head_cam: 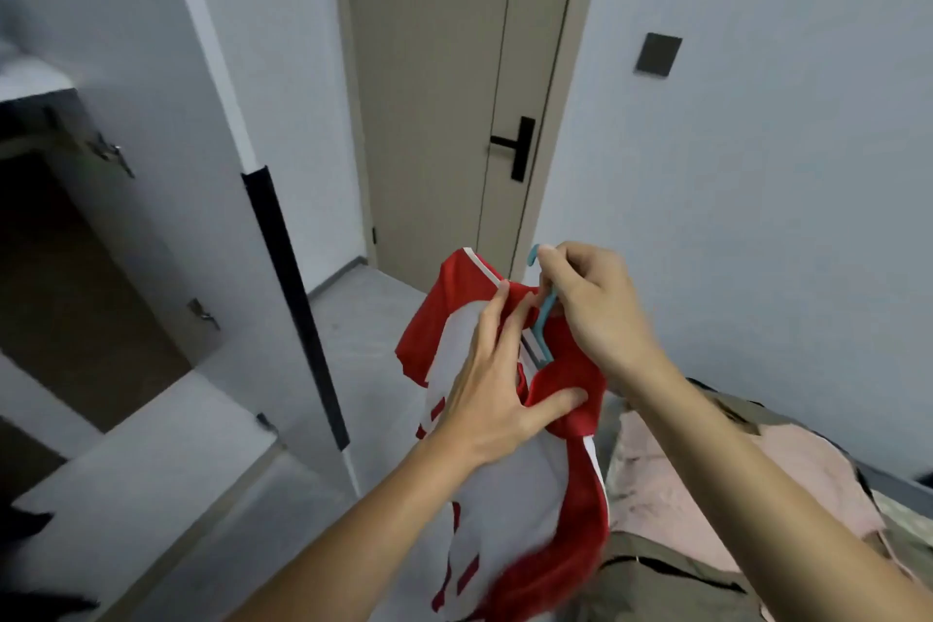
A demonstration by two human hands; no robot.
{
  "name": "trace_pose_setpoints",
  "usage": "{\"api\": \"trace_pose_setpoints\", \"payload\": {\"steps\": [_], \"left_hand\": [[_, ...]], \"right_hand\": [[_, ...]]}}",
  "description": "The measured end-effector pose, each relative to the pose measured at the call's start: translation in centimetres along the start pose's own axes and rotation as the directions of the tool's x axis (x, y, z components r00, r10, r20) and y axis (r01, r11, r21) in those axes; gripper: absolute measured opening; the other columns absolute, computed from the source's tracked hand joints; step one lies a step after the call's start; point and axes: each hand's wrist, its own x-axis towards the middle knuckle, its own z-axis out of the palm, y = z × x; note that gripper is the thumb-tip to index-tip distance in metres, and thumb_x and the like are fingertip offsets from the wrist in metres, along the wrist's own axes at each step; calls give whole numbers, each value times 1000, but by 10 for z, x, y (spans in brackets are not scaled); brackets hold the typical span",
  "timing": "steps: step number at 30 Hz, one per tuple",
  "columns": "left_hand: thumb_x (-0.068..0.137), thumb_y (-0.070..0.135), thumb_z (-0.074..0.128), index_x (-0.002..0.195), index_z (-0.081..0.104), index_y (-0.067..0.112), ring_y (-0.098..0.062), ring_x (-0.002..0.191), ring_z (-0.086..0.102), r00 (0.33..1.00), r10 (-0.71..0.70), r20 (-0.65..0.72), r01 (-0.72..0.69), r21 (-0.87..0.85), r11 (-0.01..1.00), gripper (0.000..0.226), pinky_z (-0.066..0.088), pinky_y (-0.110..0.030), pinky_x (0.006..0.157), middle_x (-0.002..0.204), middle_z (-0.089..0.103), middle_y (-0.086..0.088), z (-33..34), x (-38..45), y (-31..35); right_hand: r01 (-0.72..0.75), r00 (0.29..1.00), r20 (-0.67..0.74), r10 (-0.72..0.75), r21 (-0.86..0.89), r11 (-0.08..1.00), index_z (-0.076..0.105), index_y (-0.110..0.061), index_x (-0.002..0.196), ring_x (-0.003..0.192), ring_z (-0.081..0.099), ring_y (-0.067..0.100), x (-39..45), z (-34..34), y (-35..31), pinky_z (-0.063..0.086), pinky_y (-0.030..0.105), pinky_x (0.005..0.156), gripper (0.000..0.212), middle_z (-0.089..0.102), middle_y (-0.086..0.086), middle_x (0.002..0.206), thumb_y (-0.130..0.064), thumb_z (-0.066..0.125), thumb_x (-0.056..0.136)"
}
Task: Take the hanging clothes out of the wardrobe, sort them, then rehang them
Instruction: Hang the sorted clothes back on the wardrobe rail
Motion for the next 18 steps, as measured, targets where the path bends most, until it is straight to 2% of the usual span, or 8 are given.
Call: {"api": "trace_pose_setpoints", "payload": {"steps": [4, 7, 10, 12, 16, 18], "left_hand": [[81, 66, 72, 163, 19, 41, -1, 156, 15, 991, -61, -120, 66, 44, 997, 101, 36, -39, 121, 169, 0, 22, -34, -34, -2], [83, 69, 69, 163, 23, 40, -5, 156, 19, 971, -107, -214, 124, 70, 990, 97, 39, -45, 120, 169, 4, 22, -55, -64, -6], [84, 68, 70, 155, 20, 59, -8, 155, 27, 933, -157, -324, 196, 91, 976, 88, 44, -51, 117, 168, 8, 23, -77, -98, -13], [83, 68, 69, 148, 15, 71, -7, 153, 31, 903, -199, -382, 257, 106, 961, 84, 47, -52, 114, 167, 9, 25, -93, -122, -18], [82, 76, 66, 146, 10, 74, -9, 153, 31, 847, -253, -468, 349, 129, 928, 84, 47, -53, 115, 168, 9, 24, -126, -167, -27], [81, 82, 61, 145, 8, 74, -8, 153, 30, 816, -269, -511, 389, 143, 910, 84, 46, -53, 116, 169, 7, 25, -145, -184, -30]], "right_hand": [[7, 988, 152, -31, 151, 989, 60, -4, 69, 71, 68, 41, -10, 35, -19, 55, 53, 75, 49, 66, 18, 66, -37, 56, 105], [-37, 958, 286, -34, 239, 970, 60, -7, 69, 72, 71, 37, -22, 63, -32, 58, 57, 80, 47, 68, 6, 64, -36, 58, 105], [-85, 904, 423, -61, 318, 944, 61, -4, 72, 72, 69, 25, -38, 97, -47, 59, 58, 85, 44, 66, 8, 68, -30, 58, 106], [-89, 856, 506, -106, 346, 934, 62, -7, 71, 73, 66, 25, -51, 121, -58, 57, 61, 87, 42, 66, 8, 70, -30, 59, 106], [-51, 783, 596, -181, 351, 935, 64, -15, 68, 76, 67, 35, -76, 168, -85, 55, 65, 86, 43, 68, 16, 75, -37, 59, 105], [-25, 755, 623, -204, 339, 940, 64, -20, 66, 82, 69, 40, -85, 190, -100, 56, 64, 87, 44, 69, 13, 75, -38, 58, 105]]}}
